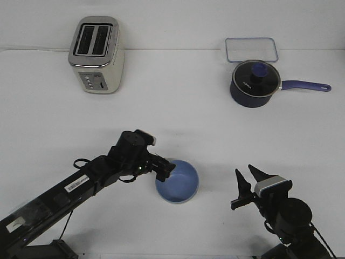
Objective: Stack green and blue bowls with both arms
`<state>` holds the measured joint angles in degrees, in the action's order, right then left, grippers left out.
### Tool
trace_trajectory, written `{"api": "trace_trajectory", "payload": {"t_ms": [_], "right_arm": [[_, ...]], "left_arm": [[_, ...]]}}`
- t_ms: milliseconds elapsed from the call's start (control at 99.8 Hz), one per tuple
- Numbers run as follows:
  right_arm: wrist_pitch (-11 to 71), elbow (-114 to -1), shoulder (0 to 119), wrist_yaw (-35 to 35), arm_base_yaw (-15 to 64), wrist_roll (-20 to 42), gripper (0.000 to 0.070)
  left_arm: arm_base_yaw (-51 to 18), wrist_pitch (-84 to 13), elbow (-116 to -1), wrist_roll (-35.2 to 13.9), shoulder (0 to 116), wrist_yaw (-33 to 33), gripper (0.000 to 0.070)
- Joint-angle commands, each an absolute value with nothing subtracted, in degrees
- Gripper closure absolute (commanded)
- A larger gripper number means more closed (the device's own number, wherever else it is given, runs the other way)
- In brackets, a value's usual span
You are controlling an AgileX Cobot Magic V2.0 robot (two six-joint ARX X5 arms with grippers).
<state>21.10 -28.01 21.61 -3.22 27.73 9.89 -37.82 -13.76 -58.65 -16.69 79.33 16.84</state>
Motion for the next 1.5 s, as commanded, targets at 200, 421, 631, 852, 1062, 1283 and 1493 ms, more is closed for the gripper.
{"api": "trace_trajectory", "payload": {"t_ms": [200,421,631,852,1062,1283,1493], "right_arm": [[20.12,-28.21,21.74,-5.06,28.05,9.78,0.0421],[19.38,-28.21,21.65,-6.52,28.05,9.19,0.0449],[19.66,-27.24,16.16,-8.34,28.05,9.02,0.0697],[19.57,-24.34,6.13,-13.08,28.05,8.88,0.0697],[19.53,-24.38,4.8,-14.68,28.05,10.59,0.0697],[19.29,-24.43,4.82,-15.05,28.08,11.07,0.0697],[19.31,-24.43,4.82,-15.05,28.08,11.07,0.0697]], "left_arm": [[-27.16,-13.52,-59.44,-6.04,65.06,3.27,0.0288],[-17.02,-17.02,-59.4,-3.18,54.24,-4.45,0.0688],[-10.07,-17.04,-52.4,2.94,42.92,-4.54,0.0687],[-6.81,0.25,-31.83,3.99,24.69,-4.54,0.0688],[-6.35,-1.39,-27.97,0.43,18.35,-4.54,0.0685],[-6.39,-1.32,-28.01,0.4,16.84,-4.47,0.0686],[-6.39,-1.32,-28.01,0.4,16.73,-4.49,0.0686]]}}
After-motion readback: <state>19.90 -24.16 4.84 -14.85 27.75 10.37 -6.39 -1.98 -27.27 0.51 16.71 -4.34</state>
